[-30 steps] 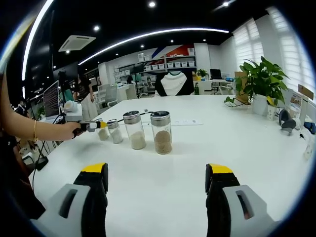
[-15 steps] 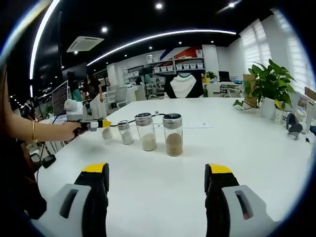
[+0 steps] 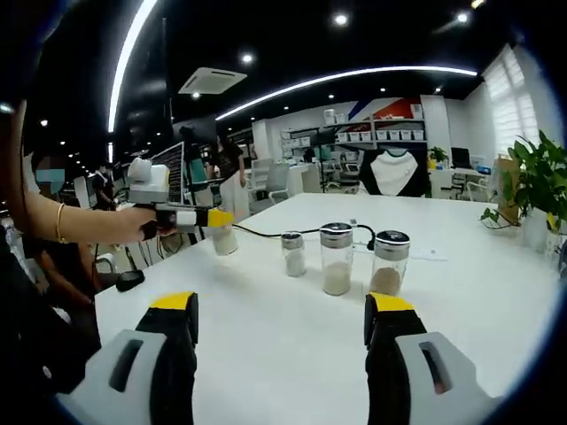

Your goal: Rotate the seasoning bottle until the label or dispensing opening points toward the visible target arrow and the bottle remains upright within the marked orientation range

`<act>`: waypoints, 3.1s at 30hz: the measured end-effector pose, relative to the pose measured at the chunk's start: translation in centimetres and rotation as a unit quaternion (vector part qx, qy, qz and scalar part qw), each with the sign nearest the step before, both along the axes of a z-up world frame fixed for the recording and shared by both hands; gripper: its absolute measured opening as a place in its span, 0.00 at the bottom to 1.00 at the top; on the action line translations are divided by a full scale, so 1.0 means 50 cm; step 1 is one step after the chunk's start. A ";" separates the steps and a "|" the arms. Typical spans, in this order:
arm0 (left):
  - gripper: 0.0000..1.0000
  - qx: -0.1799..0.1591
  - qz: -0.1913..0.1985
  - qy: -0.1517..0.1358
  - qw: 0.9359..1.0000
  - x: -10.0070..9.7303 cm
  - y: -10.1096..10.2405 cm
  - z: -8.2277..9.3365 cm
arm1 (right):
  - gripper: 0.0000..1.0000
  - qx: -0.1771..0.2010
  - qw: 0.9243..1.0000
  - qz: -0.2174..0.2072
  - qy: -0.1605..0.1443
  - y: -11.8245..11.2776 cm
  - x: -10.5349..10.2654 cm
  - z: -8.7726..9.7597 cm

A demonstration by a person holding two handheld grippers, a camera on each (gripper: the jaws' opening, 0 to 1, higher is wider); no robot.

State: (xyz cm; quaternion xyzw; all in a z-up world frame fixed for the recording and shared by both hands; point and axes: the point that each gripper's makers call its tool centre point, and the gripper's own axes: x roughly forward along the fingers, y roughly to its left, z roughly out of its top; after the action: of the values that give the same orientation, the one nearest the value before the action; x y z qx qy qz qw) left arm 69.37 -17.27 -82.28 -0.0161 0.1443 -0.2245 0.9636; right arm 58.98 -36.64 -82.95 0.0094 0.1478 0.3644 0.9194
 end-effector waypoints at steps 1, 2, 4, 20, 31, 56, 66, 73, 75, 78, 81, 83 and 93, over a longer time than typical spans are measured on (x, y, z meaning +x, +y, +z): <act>0.38 0.000 -0.002 -0.001 1.000 -0.006 -0.001 0.004 | 0.76 0.003 1.000 0.006 0.000 0.006 -0.002 0.002; 0.38 -0.001 -0.005 -0.003 1.000 -0.015 -0.003 0.012 | 0.74 0.006 1.000 0.016 0.001 0.015 -0.006 0.003; 0.38 -0.004 -0.016 -0.008 1.000 -0.037 -0.009 0.029 | 0.70 0.009 0.999 0.042 0.002 0.038 -0.017 0.007; 0.38 -0.035 -0.115 -0.024 0.992 -0.221 -0.100 0.110 | 0.64 -0.022 0.972 0.228 -0.046 0.194 -0.123 0.032; 0.38 -0.037 -0.154 -0.029 0.987 -0.315 -0.130 0.128 | 0.52 -0.003 0.954 0.296 -0.057 0.264 -0.167 0.053; 0.38 -0.018 -0.288 -0.030 0.957 -0.410 -0.149 0.109 | 0.31 -0.028 0.911 0.407 -0.067 0.331 -0.237 0.037; 0.38 -0.014 -0.286 -0.034 0.958 -0.418 -0.147 0.097 | 0.30 -0.060 0.938 0.333 -0.071 0.330 -0.237 0.023; 0.39 -0.047 -0.217 -0.047 0.974 -0.394 -0.144 0.115 | 0.30 -0.061 0.970 0.207 -0.110 0.315 -0.211 0.043; 0.39 -0.051 -0.202 -0.058 0.976 -0.388 -0.145 0.118 | 0.30 -0.064 0.974 0.182 -0.118 0.313 -0.203 0.045; 0.39 -0.079 -0.160 -0.056 0.982 -0.374 -0.142 0.124 | 0.30 -0.056 0.980 0.147 -0.118 0.310 -0.195 0.052; 0.40 -0.081 -0.125 -0.053 0.987 -0.366 -0.140 0.127 | 0.30 -0.055 0.983 0.128 -0.122 0.309 -0.192 0.058; 0.40 -0.079 -0.087 -0.062 0.991 -0.358 -0.134 0.134 | 0.30 -0.042 0.985 0.114 -0.121 0.315 -0.188 0.064; 0.40 -0.030 -0.006 -0.051 0.998 -0.346 -0.117 0.127 | 0.30 -0.035 0.987 0.103 -0.120 0.329 -0.183 0.068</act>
State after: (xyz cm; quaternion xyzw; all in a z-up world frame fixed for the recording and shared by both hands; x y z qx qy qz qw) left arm 52.09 -23.10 -75.94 -0.0324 0.0885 -0.2353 0.9673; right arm 49.81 -20.19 -79.53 -0.0818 0.0498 0.4502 0.8878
